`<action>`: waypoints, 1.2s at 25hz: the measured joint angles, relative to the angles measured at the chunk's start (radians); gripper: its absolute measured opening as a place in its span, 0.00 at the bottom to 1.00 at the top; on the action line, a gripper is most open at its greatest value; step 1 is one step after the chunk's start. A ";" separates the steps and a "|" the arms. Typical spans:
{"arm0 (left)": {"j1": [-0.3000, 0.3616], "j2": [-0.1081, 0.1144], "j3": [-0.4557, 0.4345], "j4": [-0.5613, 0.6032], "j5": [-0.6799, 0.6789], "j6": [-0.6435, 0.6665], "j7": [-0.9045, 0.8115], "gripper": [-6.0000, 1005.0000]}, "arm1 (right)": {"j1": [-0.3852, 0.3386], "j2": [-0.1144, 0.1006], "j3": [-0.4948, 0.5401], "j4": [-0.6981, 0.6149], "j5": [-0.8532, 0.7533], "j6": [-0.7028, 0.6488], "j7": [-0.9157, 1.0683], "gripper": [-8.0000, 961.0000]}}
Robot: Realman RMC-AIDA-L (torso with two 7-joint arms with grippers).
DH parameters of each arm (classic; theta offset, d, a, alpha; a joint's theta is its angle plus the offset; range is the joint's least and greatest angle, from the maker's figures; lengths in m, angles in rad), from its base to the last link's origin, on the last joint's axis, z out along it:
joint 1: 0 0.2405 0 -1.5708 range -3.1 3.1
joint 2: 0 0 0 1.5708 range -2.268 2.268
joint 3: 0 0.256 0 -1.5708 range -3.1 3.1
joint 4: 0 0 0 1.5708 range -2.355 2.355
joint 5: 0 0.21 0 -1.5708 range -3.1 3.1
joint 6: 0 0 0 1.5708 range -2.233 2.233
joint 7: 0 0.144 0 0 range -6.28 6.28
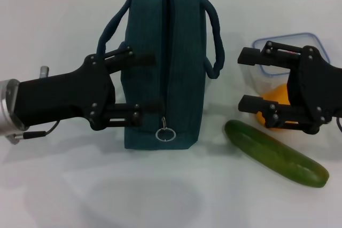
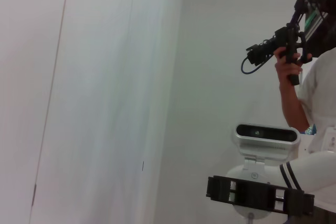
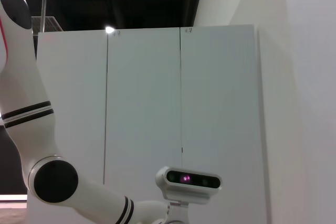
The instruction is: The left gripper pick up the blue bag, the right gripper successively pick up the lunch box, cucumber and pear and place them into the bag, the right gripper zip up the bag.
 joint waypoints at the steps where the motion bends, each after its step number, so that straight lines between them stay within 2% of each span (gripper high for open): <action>1: 0.000 0.000 0.000 -0.003 0.000 0.000 0.000 0.89 | 0.000 0.000 0.000 0.000 0.000 0.000 0.000 0.70; 5: -0.007 0.002 -0.004 0.007 0.002 -0.007 -0.074 0.89 | -0.002 0.001 0.000 0.000 -0.001 0.002 0.002 0.70; 12: -0.029 0.052 -0.022 0.268 0.093 -0.088 -0.650 0.88 | -0.006 0.000 0.003 0.003 -0.003 0.009 0.002 0.69; 16: -0.051 0.069 -0.081 0.360 0.107 -0.105 -0.854 0.87 | -0.008 0.000 -0.001 0.004 -0.003 0.025 0.001 0.69; 20: -0.104 0.074 -0.131 0.394 0.197 -0.130 -1.008 0.86 | -0.008 -0.001 0.001 0.018 -0.003 0.031 -0.004 0.69; 26: -0.214 0.084 -0.132 0.401 0.445 -0.151 -1.213 0.85 | -0.011 -0.003 0.004 0.034 -0.003 0.032 -0.018 0.68; 30: -0.270 0.087 -0.125 0.403 0.507 -0.148 -1.307 0.84 | -0.020 -0.003 0.007 0.048 0.002 0.032 -0.049 0.68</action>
